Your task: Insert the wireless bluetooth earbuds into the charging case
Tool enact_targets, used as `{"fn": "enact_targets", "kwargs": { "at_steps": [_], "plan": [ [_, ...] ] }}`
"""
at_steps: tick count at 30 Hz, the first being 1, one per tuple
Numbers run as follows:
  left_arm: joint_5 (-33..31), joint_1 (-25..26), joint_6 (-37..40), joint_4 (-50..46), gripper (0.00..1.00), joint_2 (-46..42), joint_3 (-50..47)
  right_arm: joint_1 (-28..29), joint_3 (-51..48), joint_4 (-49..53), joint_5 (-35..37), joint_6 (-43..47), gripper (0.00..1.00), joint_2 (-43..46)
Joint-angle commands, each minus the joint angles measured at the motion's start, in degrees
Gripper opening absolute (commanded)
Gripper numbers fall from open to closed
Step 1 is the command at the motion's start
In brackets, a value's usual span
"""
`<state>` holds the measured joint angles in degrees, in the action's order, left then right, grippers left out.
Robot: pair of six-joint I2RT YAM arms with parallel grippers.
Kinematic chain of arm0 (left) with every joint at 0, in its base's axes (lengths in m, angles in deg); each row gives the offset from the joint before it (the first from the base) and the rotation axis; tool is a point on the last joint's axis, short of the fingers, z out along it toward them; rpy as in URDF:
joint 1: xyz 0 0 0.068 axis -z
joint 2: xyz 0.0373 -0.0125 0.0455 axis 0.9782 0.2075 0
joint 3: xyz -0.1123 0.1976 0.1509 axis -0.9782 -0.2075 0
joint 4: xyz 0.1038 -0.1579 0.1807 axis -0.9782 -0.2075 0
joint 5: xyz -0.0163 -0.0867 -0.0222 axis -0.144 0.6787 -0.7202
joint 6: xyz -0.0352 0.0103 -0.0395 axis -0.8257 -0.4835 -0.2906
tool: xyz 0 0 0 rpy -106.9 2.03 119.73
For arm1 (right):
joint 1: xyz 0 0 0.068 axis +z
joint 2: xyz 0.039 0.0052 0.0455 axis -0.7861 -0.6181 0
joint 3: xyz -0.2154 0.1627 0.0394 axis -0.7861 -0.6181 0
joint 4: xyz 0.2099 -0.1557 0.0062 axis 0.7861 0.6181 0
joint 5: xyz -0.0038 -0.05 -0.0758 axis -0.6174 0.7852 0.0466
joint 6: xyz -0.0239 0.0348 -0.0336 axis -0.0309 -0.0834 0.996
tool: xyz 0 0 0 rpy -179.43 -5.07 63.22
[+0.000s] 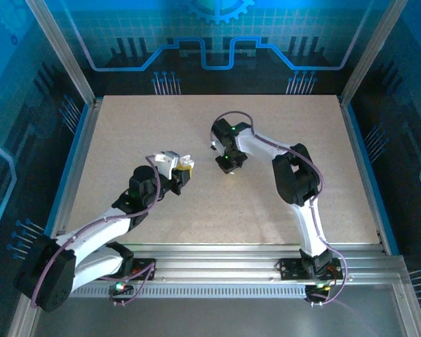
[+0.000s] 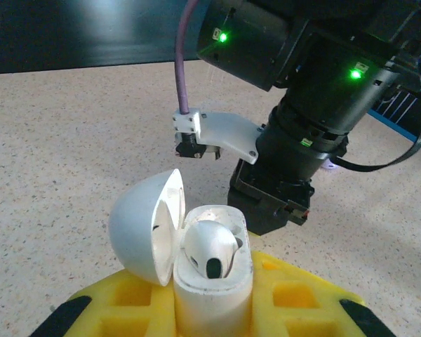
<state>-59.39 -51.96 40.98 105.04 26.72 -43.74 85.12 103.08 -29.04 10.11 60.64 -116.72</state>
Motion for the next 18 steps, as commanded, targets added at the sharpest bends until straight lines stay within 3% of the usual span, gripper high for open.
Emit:
{"fn": "enact_targets", "kwargs": {
  "at_steps": [1, 18],
  "plan": [
    [1.75, 0.55, -0.25, 4.89, 0.17, 1.77, 2.02, -0.73, -3.36, -2.49, -1.67, -3.70, 0.15, 3.76],
    [3.59, 2.36, 0.34, 10.42, 0.16, 12.50, 4.79, -4.27, -19.12, -13.61, -7.98, -13.30, 0.15, 17.58]
  ]
}}
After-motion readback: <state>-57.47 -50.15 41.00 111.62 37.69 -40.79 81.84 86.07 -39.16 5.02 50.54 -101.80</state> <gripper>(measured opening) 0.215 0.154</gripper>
